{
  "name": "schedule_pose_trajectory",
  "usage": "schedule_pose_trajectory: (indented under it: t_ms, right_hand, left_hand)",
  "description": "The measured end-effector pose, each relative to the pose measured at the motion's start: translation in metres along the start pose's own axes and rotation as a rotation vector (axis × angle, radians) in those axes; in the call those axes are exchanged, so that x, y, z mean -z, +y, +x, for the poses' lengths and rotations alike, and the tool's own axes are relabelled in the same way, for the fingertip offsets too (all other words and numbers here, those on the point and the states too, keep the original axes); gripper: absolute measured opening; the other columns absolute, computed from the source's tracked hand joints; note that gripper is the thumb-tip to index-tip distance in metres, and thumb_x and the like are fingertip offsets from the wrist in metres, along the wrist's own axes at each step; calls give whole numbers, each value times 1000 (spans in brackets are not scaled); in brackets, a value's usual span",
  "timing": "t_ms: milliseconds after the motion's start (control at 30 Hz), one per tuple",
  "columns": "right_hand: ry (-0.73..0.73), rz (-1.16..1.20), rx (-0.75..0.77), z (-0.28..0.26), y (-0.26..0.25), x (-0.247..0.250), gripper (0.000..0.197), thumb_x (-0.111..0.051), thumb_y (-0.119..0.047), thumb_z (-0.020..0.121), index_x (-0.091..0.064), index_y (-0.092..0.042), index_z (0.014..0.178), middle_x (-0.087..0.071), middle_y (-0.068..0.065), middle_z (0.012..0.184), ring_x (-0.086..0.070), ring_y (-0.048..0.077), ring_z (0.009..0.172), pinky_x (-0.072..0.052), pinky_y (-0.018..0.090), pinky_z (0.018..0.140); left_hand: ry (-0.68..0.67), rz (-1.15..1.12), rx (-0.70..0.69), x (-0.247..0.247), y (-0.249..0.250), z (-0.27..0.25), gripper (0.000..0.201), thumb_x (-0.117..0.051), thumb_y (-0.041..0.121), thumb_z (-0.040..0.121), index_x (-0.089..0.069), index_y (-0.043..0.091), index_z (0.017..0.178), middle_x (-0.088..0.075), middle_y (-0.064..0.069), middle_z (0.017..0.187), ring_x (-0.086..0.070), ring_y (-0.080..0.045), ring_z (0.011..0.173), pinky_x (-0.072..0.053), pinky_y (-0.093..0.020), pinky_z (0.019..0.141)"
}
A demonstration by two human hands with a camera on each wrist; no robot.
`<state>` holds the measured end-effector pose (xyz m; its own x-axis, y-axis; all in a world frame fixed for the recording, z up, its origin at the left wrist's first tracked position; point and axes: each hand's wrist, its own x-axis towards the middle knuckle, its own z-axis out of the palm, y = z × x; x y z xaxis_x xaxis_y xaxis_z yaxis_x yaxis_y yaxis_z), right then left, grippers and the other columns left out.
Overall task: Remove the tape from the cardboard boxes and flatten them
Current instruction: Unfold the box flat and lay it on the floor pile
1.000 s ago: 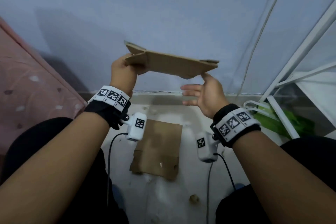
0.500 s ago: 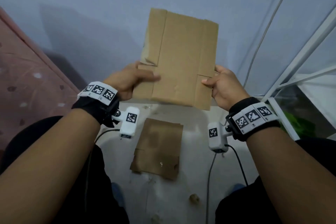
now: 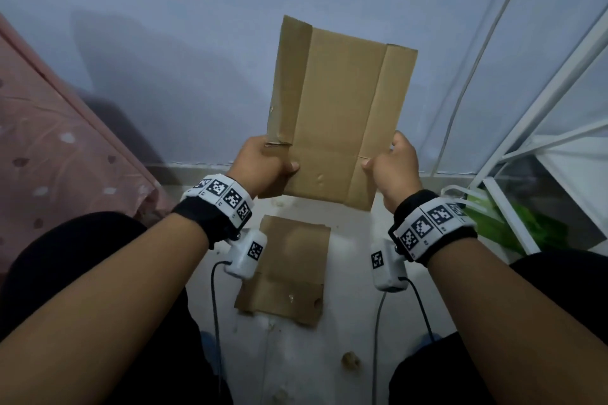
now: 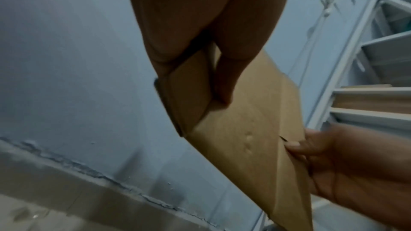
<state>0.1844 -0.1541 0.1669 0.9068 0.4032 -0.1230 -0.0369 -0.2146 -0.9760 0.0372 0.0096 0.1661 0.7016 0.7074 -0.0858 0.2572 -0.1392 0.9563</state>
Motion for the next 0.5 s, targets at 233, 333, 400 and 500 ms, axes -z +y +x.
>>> schedule_pose_trajectory:
  t_ms: [233, 333, 400, 500]
  right_hand:
    - [-110, -17, -46, 8, 7, -1, 67, -53, -5, 63, -57, -15, 129, -64, 5, 127, -63, 26, 108, -54, 41, 91]
    - [-73, 50, -2, -1, 10, -11, 13, -54, -23, 80, -56, -13, 89, -62, 4, 89, -58, 23, 84, -48, 39, 79]
    - [9, 37, 10, -1, 18, -16, 44, -47, -52, 90, -60, -10, 91, -70, 3, 96, -65, 24, 90, -52, 40, 86]
    - [146, -102, 104, 1, 25, -17, 48, -39, -52, 102, -50, -11, 78, -57, 5, 79, -53, 21, 73, -43, 34, 70]
  left_hand:
    - [53, -374, 23, 5, 2, 12, 36, -76, 32, 88, -71, 4, 110, -77, -13, 99, -75, -29, 92, -61, -42, 83]
    - [188, -297, -32, -2, -5, 13, 34, -70, 45, 91, -74, 14, 103, -79, -1, 92, -76, -18, 86, -60, -34, 79]
    - [230, -242, -60, -6, -8, 12, 38, -67, 51, 91, -75, 14, 97, -79, 1, 87, -76, -14, 81, -60, -30, 75]
    - [252, -151, -117, -13, -9, 9, 40, -63, 53, 93, -72, 16, 84, -76, 3, 79, -72, -6, 72, -57, -22, 67]
